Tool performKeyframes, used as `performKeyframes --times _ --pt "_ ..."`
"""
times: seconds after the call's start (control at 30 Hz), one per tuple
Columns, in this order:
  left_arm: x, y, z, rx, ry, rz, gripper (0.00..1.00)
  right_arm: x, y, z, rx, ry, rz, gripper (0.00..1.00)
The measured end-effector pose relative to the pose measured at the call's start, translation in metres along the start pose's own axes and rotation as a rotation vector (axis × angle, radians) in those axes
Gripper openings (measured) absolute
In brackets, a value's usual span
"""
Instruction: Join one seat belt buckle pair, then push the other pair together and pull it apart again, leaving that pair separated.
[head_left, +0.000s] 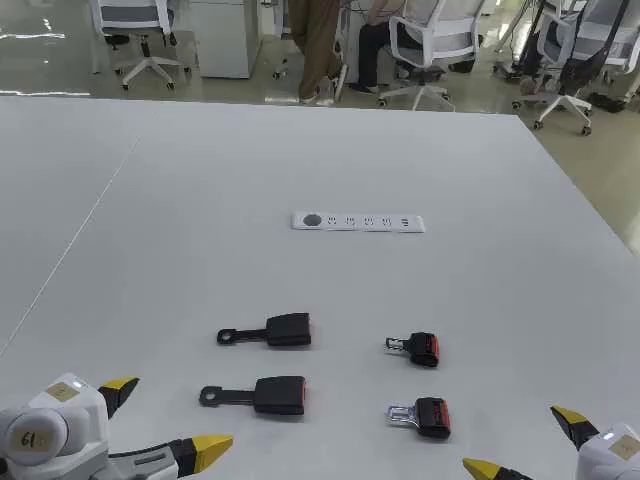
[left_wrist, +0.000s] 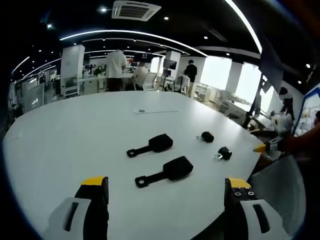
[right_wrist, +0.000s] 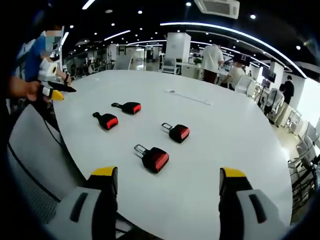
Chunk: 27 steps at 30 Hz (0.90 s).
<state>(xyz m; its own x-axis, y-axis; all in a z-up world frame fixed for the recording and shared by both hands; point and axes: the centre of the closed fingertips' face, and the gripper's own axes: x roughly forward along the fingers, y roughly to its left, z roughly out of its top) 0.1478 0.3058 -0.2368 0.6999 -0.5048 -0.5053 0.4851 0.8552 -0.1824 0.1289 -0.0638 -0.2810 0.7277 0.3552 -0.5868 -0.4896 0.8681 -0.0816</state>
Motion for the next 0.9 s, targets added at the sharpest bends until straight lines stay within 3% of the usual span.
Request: performKeyframes --times 0.57,0.9 --pt "-0.0008 0.0084 -0.0042 -0.015 -0.003 0.017 0.98 0.0063 0.0016 0.0012 -0.006 -0.002 0.017 0.85" --pt "-0.0046 0.0021 -0.0048 -0.013 0.003 0.019 0.98 0.0080 0.0024 0.0020 -0.008 -0.003 0.018 0.85"
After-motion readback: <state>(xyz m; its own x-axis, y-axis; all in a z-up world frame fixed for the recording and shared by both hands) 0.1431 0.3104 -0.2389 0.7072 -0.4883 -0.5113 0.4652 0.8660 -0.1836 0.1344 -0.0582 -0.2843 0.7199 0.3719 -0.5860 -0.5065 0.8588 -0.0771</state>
